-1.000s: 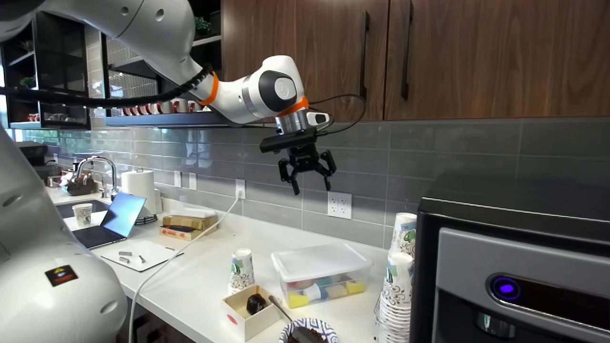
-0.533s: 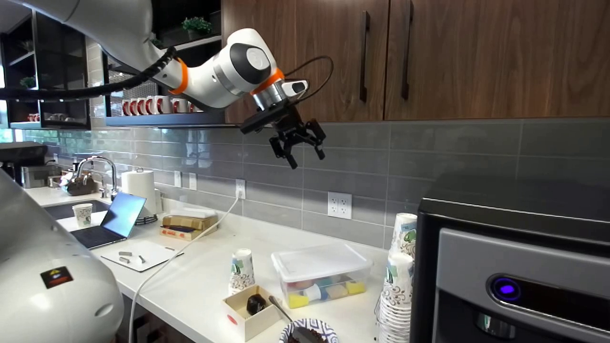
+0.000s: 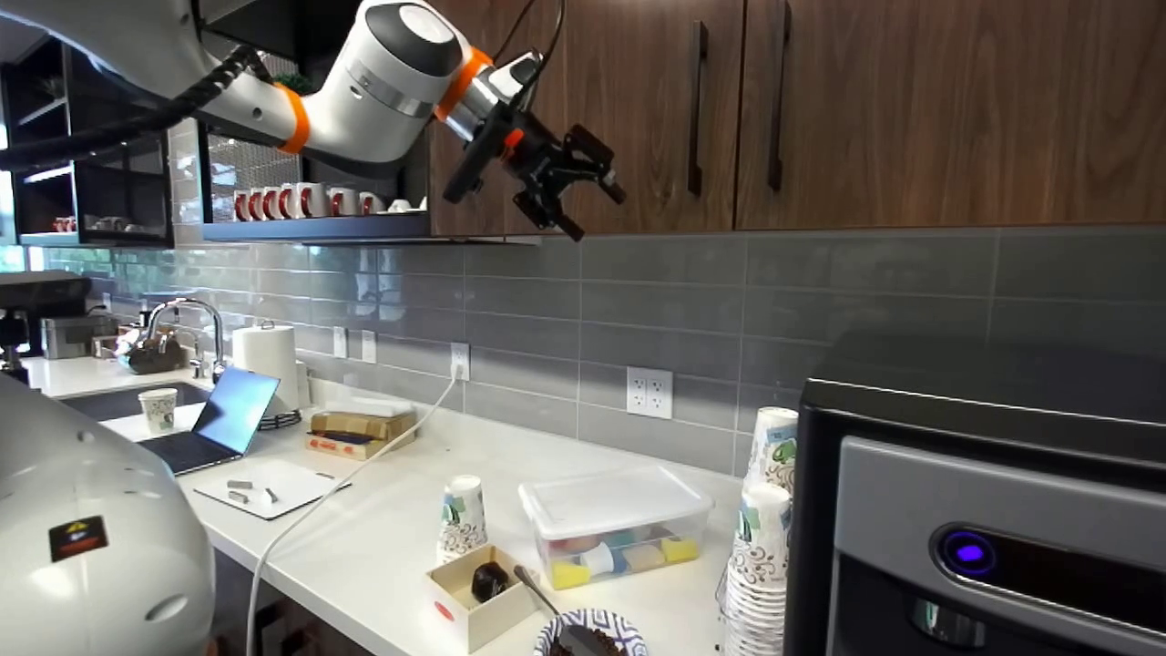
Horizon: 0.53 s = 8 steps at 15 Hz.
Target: Open the cupboard door
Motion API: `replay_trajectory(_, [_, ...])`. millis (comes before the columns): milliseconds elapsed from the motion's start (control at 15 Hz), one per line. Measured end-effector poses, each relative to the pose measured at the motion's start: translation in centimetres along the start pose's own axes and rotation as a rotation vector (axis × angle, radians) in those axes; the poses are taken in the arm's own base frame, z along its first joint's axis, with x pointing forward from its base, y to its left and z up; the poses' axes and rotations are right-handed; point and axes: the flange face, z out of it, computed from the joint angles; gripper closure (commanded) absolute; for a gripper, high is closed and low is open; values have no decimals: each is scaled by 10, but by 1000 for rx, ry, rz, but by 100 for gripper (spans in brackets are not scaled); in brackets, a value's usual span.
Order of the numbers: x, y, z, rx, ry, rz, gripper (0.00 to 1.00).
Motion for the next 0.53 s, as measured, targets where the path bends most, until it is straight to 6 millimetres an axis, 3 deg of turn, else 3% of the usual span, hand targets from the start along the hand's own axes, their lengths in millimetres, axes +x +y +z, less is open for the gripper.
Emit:
replay_trajectory(267, [26,19,-28,-129,169,15,0])
replay_trajectory(533, [51,39,-39,-247,290,52,0])
